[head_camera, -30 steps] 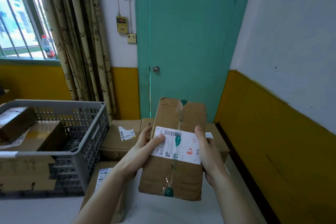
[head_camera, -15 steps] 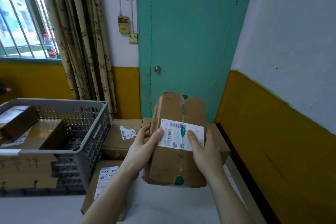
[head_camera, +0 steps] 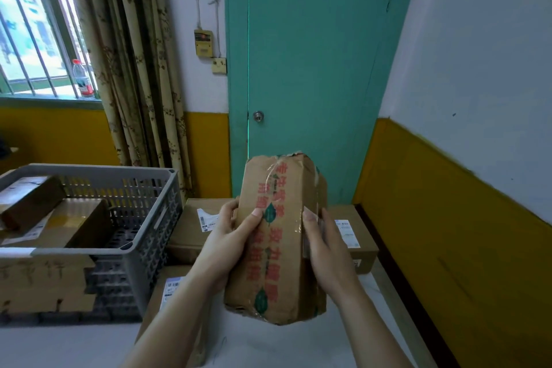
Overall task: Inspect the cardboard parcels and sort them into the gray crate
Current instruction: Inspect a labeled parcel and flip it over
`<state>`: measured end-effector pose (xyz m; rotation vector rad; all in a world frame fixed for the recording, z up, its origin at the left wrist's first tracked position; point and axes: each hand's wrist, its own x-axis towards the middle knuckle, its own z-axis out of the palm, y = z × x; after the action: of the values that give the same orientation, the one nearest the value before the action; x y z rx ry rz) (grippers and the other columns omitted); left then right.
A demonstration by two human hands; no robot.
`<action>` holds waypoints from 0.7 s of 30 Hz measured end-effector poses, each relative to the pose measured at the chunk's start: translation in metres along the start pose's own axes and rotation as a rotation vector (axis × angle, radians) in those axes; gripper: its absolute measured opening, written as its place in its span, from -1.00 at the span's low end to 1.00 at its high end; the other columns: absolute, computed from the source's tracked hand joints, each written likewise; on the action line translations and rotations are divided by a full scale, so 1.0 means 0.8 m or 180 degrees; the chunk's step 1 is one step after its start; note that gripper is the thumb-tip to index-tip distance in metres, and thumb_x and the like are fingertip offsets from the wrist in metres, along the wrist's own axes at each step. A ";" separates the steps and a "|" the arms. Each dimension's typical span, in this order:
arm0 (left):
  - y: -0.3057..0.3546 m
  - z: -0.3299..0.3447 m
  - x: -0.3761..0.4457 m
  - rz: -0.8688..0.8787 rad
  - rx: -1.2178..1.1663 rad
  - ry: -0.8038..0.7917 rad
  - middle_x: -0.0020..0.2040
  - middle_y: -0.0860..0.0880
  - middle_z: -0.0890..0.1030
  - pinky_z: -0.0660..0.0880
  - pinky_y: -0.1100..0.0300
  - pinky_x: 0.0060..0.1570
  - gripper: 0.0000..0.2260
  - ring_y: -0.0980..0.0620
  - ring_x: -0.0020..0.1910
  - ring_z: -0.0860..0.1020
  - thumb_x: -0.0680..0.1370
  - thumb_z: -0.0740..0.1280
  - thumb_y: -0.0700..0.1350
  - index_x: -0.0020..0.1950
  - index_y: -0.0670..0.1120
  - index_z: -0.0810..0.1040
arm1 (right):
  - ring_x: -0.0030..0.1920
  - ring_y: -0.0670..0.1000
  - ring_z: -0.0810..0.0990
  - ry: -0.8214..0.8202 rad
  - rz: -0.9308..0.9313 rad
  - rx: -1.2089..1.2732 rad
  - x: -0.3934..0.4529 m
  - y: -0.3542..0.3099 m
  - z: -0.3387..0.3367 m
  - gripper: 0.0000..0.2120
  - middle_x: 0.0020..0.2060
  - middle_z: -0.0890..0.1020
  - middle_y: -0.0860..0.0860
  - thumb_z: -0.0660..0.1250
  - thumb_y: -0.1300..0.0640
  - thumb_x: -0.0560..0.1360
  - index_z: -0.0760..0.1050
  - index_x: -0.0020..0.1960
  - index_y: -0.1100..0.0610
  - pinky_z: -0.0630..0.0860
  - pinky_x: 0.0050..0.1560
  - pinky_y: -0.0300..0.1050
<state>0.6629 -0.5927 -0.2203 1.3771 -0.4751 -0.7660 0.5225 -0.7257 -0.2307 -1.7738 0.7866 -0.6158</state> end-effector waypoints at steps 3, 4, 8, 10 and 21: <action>0.001 0.002 -0.003 -0.0097 -0.0191 -0.0098 0.03 -0.06 0.76 0.70 0.00 -0.17 -0.61 -0.14 0.00 0.75 0.57 0.46 0.06 0.32 0.20 0.38 | 0.13 -0.11 0.61 -0.0029 0.0069 0.0103 0.001 -0.007 0.002 -0.33 0.11 0.64 -0.23 0.04 -0.70 0.31 0.43 0.25 -0.37 0.54 0.26 0.16; 0.002 0.003 -0.004 -0.0081 -0.0200 -0.0058 0.06 -0.09 0.75 0.71 -0.03 -0.14 -0.57 -0.15 0.00 0.75 0.56 0.47 0.05 0.35 0.15 0.38 | 0.11 -0.09 0.63 0.0002 0.0078 0.0089 0.001 -0.009 0.002 -0.28 0.08 0.66 -0.18 0.03 -0.69 0.33 0.47 0.26 -0.29 0.55 0.24 0.16; 0.006 0.008 -0.009 0.0015 0.0202 0.0062 0.21 -0.05 0.68 0.69 -0.14 0.04 -0.43 -0.07 0.01 0.75 0.51 0.53 0.09 0.44 0.10 0.39 | 0.03 0.00 0.66 0.0203 -0.0015 0.0144 -0.001 -0.015 0.005 -0.40 -0.01 0.69 -0.05 0.05 -0.48 0.43 0.60 0.11 -0.11 0.56 0.15 0.21; 0.010 0.012 -0.008 0.0093 0.0417 0.0056 0.27 -0.06 0.64 0.68 -0.12 0.05 -0.47 -0.07 0.04 0.74 0.50 0.50 0.21 0.41 0.16 0.46 | 0.04 0.01 0.65 0.0234 0.0023 0.0321 -0.001 -0.016 0.006 -0.42 0.02 0.68 -0.04 0.09 -0.48 0.40 0.60 0.09 -0.11 0.56 0.16 0.21; 0.014 0.019 -0.004 0.0175 0.0804 0.0102 -0.04 0.07 0.77 0.69 0.02 0.00 -0.75 0.05 -0.07 0.75 0.62 0.27 0.27 0.12 0.18 0.61 | -0.08 -0.21 0.69 0.0003 -0.0002 0.0460 0.007 -0.009 0.009 -0.71 -0.11 0.71 -0.29 0.17 -0.39 0.57 0.56 0.02 -0.28 0.62 0.04 -0.06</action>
<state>0.6524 -0.6009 -0.2067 1.6014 -0.5976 -0.6538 0.5327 -0.7242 -0.2260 -1.6419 0.7239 -0.6577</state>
